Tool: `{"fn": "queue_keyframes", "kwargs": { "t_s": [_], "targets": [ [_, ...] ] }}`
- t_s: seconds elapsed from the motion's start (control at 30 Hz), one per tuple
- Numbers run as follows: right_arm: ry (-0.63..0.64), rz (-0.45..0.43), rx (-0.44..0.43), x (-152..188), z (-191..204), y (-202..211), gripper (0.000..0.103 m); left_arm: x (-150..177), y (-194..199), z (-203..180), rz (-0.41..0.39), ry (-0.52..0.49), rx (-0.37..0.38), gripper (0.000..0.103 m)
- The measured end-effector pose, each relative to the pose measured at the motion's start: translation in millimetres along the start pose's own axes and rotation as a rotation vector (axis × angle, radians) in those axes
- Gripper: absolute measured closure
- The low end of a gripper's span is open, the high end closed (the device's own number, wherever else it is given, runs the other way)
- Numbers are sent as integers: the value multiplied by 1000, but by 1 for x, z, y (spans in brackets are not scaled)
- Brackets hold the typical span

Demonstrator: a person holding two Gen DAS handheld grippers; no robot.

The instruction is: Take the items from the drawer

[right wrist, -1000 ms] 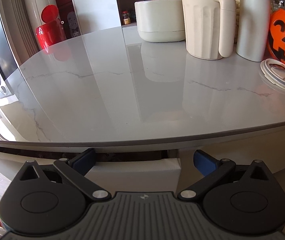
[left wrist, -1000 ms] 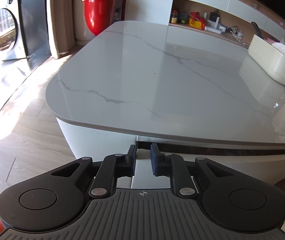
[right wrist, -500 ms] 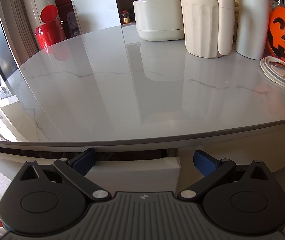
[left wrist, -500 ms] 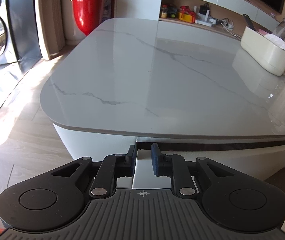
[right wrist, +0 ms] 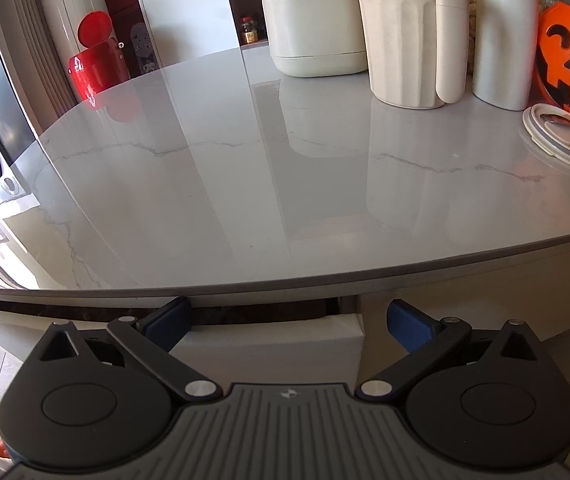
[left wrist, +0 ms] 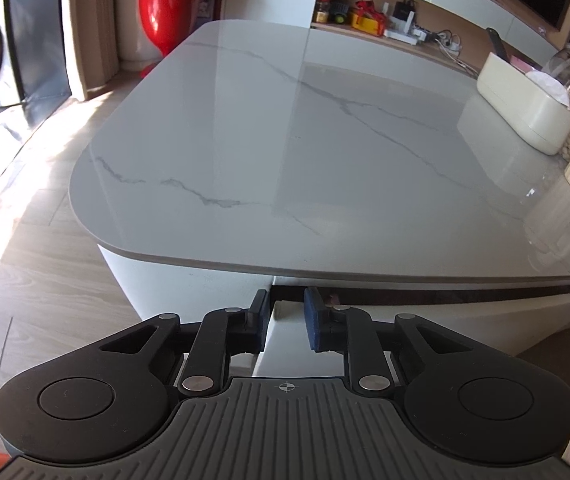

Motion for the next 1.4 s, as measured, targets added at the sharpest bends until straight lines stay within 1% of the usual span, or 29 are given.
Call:
{"fn": "queue_keyframes", "kwargs": {
  "t_s": [0.07, 0.1, 0.37, 0.4, 0.43, 0.5, 0.53, 0.6, 0.63, 0.7, 0.77, 0.83, 0.9, 1.0, 1.03, 1.1, 1.13, 1.23, 1.4],
  "targets": [
    [-13, 29, -47, 2, 2, -2, 0, 0, 0, -1, 7, -3, 2, 82],
    [-8, 36, -56, 3, 5, -3, 0, 1, 1, -1, 9, -10, -1, 82],
    [10, 49, -53, 7, 6, 3, 0, 13, 10, -8, 23, -61, -24, 79],
    [10, 55, -51, 7, 7, 4, 0, 17, 11, -11, 56, -76, -18, 77],
    [14, 63, -48, 8, 7, 6, 0, 21, 14, -14, 68, -84, 2, 81],
    [42, 73, -37, 10, 11, 11, 0, 23, 27, -24, 15, -120, -19, 81],
    [68, 59, -23, 10, 14, 16, 0, 21, 32, -31, -13, -128, -15, 81],
    [128, -7, 10, 7, 25, 27, 0, 14, 34, -46, -39, -94, 25, 81],
    [138, -22, 12, 4, 30, 30, 0, 8, 31, -55, -43, -76, 45, 81],
    [124, -15, -18, -1, 42, 29, 0, 3, 24, -73, -48, -72, 64, 81],
    [108, -7, -31, -7, 53, 23, 0, 1, 15, -89, -45, -78, 63, 81],
    [96, 21, -7, -7, 62, 15, 0, 0, 6, -100, -39, -75, 50, 81],
    [120, 44, -26, -3, 72, 8, 0, 0, 0, -105, -33, -77, 28, 81],
    [170, 50, 23, 5, 83, 3, 0, 0, -8, -111, -29, -81, -4, 81],
    [169, 47, 35, 6, 85, 2, 0, 0, -11, -113, -17, -79, -9, 81],
    [147, 35, 32, 6, 87, -1, 0, 1, -16, -117, -4, -85, -9, 80],
    [134, 37, 25, 6, 88, -4, 0, 1, -19, -119, -1, -94, -17, 80],
    [137, 43, 43, 7, 89, -4, 0, 4, -28, -121, 22, -105, -25, 80],
    [125, 106, 6, 5, 87, -5, 0, 8, -34, -120, 42, -104, -14, 80]
  ]
}}
Point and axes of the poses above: each gripper's, at about its wrist camera, not at the fingertips, and y roughly against the way its jaws point, z to its left, x to its underside, the point moved 5 cm from there along -y, roughly the way its jaws point, and after that the axes turned 1 degree about -x, right-handed, at the moved point
